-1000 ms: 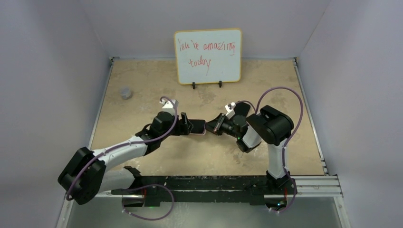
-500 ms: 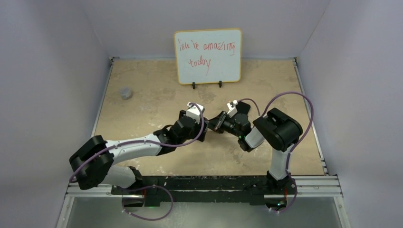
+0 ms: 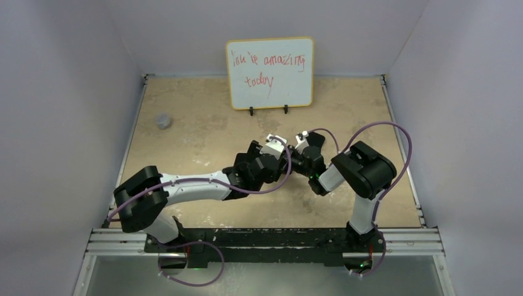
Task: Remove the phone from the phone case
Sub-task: Remove the phone case from the phone.
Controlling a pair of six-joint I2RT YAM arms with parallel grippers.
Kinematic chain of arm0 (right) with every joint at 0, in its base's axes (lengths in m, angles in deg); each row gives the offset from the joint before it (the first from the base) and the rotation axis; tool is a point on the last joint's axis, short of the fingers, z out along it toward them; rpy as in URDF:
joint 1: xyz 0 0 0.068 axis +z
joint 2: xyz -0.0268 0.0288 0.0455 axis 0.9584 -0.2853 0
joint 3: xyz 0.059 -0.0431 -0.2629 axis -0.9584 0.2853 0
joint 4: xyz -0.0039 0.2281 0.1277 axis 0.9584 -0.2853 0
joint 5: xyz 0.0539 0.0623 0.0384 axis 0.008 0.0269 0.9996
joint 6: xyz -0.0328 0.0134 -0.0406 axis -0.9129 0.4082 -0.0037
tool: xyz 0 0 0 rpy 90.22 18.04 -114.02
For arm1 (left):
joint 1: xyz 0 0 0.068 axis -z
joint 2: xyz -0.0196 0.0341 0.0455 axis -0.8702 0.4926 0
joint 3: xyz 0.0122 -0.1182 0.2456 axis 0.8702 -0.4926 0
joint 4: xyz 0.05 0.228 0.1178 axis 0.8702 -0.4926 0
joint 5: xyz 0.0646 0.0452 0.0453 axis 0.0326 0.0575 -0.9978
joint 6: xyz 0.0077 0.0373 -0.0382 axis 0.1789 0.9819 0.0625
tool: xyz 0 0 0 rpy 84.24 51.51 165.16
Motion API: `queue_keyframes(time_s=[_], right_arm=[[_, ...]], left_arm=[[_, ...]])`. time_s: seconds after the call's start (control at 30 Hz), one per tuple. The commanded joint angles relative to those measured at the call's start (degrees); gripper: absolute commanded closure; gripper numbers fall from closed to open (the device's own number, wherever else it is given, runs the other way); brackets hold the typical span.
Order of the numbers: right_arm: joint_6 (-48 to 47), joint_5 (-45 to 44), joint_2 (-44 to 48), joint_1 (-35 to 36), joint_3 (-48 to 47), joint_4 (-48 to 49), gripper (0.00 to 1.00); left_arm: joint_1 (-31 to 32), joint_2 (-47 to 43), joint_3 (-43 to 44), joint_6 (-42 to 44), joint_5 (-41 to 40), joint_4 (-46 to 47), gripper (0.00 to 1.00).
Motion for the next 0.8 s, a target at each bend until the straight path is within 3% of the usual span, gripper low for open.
queue_keyframes(time_s=[0.0,0.3,0.77], right_arm=[[-0.9,-1.5,2.6,-0.1,-1.8,0.3,1.0],[-0.5,-0.7,2.7,0.4,-2.2,1.4,1.0],[1.8,0.1,5.1,1.3,-2.0,4.8,1.0]], left_arm=[[0.2,1.5,2.2,-1.4,-4.4,-2.4,0.23],[0.2,-2.8,-2.0,-3.9,-2.1,-4.0,0.25],[0.2,0.4,-0.1,-2.5,-2.0,-5.2,0.24]])
